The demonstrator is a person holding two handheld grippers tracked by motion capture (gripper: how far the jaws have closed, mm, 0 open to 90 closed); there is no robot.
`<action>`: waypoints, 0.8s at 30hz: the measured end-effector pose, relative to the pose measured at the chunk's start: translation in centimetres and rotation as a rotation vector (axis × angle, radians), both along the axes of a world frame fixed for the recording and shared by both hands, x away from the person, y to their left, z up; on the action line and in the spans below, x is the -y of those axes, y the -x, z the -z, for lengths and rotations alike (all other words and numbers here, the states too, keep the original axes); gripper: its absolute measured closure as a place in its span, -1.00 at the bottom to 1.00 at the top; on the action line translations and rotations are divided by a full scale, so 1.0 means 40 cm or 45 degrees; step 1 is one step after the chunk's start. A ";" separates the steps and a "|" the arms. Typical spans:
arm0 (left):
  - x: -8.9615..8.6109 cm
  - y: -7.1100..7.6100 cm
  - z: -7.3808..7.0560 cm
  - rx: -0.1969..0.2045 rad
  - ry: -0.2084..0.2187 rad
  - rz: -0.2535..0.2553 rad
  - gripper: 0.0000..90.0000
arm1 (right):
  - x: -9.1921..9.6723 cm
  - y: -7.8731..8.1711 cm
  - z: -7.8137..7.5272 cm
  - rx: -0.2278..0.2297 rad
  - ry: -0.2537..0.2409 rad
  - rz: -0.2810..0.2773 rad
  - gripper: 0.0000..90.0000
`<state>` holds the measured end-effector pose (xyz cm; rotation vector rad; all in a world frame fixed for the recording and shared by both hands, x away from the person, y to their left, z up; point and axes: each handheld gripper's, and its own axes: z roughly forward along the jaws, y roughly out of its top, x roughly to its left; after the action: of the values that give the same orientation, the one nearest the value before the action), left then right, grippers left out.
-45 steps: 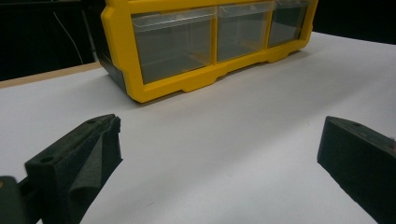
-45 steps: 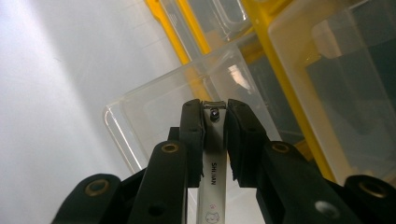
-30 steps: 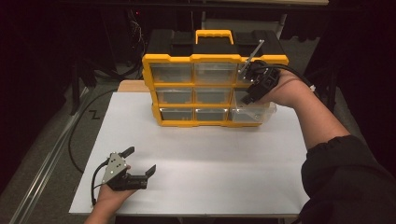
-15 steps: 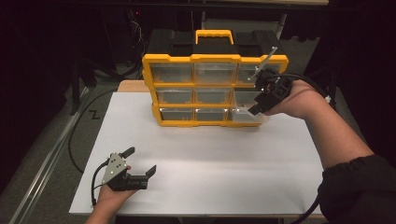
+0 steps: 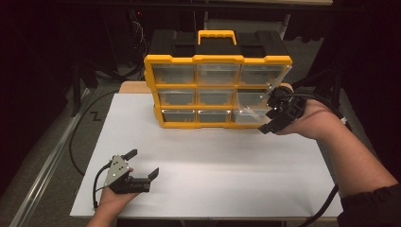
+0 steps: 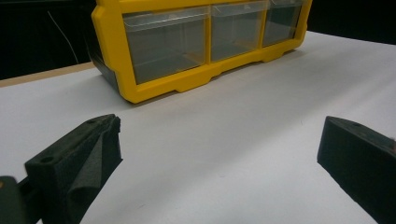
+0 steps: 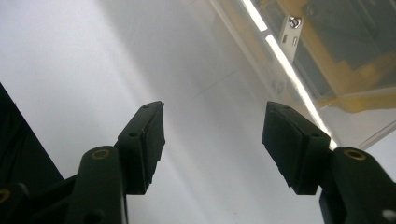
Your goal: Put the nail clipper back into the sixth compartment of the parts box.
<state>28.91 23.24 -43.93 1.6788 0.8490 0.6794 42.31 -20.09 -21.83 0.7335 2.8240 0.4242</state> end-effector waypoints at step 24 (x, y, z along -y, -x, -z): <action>-0.001 -0.002 0.001 0.000 0.008 -0.003 -0.99 | -0.015 0.032 0.181 -0.101 0.001 0.000 -0.67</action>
<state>28.98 23.28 -43.96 1.6723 0.8525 0.6777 41.05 -19.49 -29.06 0.7663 2.8974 0.4023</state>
